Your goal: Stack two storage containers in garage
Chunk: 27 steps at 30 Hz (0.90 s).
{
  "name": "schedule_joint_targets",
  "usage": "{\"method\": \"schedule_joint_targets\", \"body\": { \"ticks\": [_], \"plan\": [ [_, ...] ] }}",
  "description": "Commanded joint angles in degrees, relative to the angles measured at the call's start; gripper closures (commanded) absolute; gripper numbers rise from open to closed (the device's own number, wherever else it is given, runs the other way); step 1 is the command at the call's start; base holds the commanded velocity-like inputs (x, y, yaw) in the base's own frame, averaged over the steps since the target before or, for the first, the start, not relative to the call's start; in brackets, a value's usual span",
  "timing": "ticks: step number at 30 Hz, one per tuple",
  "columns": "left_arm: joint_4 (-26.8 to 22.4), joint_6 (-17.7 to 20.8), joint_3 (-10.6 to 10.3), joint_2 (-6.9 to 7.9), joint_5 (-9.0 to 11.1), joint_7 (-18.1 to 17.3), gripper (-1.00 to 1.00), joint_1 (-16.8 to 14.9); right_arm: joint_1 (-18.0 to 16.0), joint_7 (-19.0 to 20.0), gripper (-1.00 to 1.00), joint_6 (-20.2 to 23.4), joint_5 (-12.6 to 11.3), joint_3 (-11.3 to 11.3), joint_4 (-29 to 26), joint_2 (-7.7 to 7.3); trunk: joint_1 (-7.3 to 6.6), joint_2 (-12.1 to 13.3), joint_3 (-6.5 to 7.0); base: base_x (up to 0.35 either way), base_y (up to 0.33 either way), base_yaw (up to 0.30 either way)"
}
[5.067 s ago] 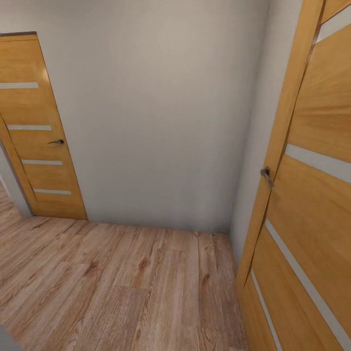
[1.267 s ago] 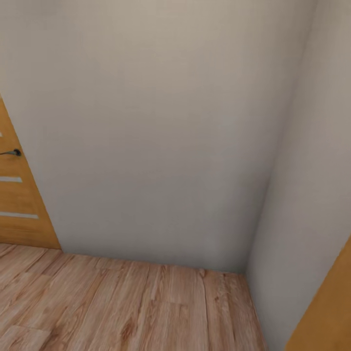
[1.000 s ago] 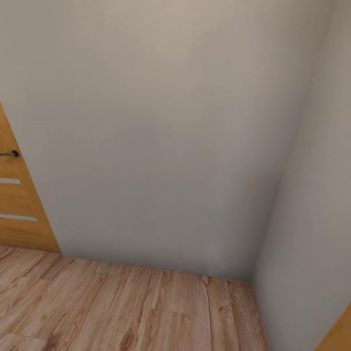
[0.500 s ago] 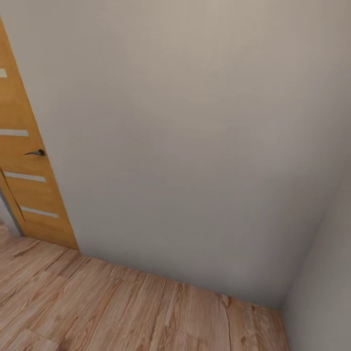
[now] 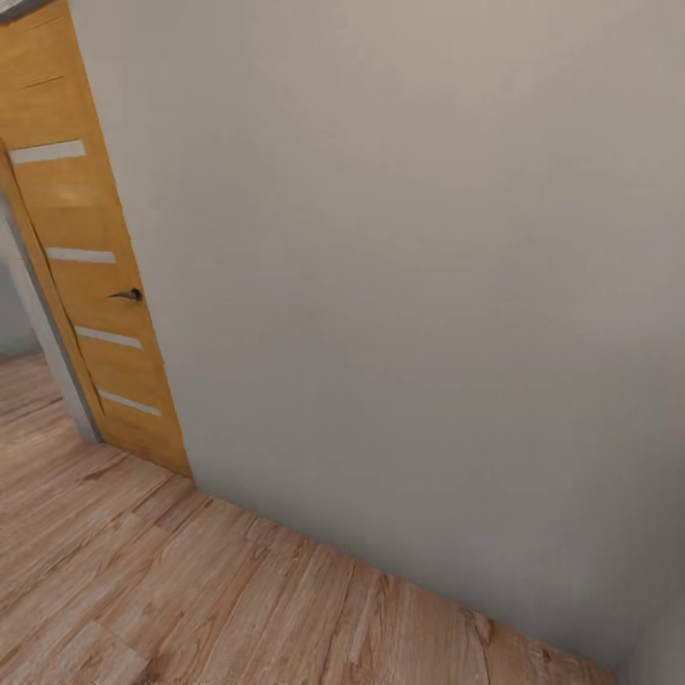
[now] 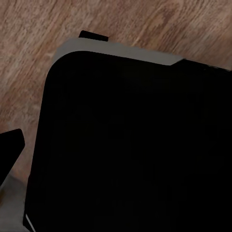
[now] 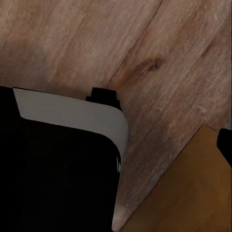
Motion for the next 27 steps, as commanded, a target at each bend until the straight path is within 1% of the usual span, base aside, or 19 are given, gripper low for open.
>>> {"method": "schedule_joint_targets", "body": {
  "ticks": [1, 2, 4, 6, 7, 8, 10, 11, 13, 15, 16, 21, 27],
  "plan": [
    [0.0, -0.1, 0.1, -0.02, 0.3, 0.0, -1.00, 0.0, 0.0, -1.4, -1.00, -0.1, -0.4, 0.5, 0.0, 0.14, 0.00, 0.0, -0.05, 0.002, 0.000, 0.299],
    [0.0, -0.1, 0.1, -0.02, 0.3, 0.0, -1.00, 0.0, 0.0, -2.3, -1.00, -0.2, -0.4, 0.5, 0.0, 0.21, 0.00, 0.0, -0.05, 0.002, 0.000, 0.300],
    [0.0, -0.1, 0.1, -0.02, 0.3, 0.0, -1.00, 0.0, 0.0, -6.2, -1.00, -0.8, -0.1, 0.5, 0.0, 0.53, 0.00, 0.0, -0.05, 0.001, 0.000, 0.300],
    [0.0, -0.1, 0.1, -0.02, 0.5, 0.0, -1.00, 0.0, 0.0, -7.6, -1.00, -1.8, 0.0, 0.5, 0.0, 0.72, 0.00, 0.0, -0.05, 0.000, 0.000, 0.300],
    [0.0, -0.1, 0.1, 0.00, 0.8, 0.0, -1.00, 0.0, 0.0, -8.6, -1.00, -3.5, -0.1, 0.5, 0.0, 0.72, 0.00, 0.0, -0.05, 0.000, 0.000, 0.300],
    [0.0, -0.1, 0.1, 0.00, 0.9, 0.0, -1.00, 0.0, 0.0, -9.0, -1.00, -4.4, -0.2, 0.5, 0.0, 0.70, 0.00, 0.0, -0.05, 0.000, 0.000, 0.300],
    [0.1, -0.1, 0.1, 0.04, 1.8, 0.1, -1.00, 0.0, 0.0, -10.0, -1.00, -7.0, -0.4, 0.4, 0.0, 0.49, 0.00, 0.0, -0.05, 0.000, 0.000, 0.300],
    [0.1, -0.1, 0.1, 0.12, 2.5, 0.1, -1.00, 0.0, 0.0, -10.1, -1.00, -7.7, -0.5, 0.4, 0.0, 0.35, 0.00, 0.0, -0.05, 0.000, 0.000, 0.300],
    [0.1, -0.1, 0.1, 0.44, 4.8, 0.1, -1.00, 0.0, 0.0, -10.0, -1.00, -8.5, -0.5, 0.4, 0.1, 0.17, 0.00, 0.0, -0.05, 0.000, 0.000, 0.300],
    [0.1, -0.1, 0.1, 0.53, 6.1, 0.1, -1.00, 0.0, 0.0, -9.9, -1.00, -8.7, -0.6, 0.4, 0.1, 0.15, 0.00, 0.0, -0.05, 0.000, 0.000, 0.300],
    [0.1, -0.1, 0.1, 0.61, 7.6, 0.0, -1.00, 0.0, 0.0, -9.9, -1.00, -8.9, -0.6, 0.4, 0.1, 0.13, 0.00, 0.0, -0.05, 0.000, 0.000, 0.300],
    [0.1, -0.2, 0.0, 0.68, 9.2, 0.0, -1.00, 0.0, 0.0, -9.9, -1.00, -8.8, -0.7, 0.4, 0.1, 0.15, 0.00, 0.0, -0.05, 0.000, 0.000, 0.300],
    [0.1, -0.2, 0.0, 0.63, 9.4, 0.0, -1.00, 0.0, 0.0, -9.9, -1.00, -8.6, -0.7, 0.4, 0.2, 0.14, 0.00, 0.0, -0.05, 0.000, 0.000, 0.300]
  ]
}}
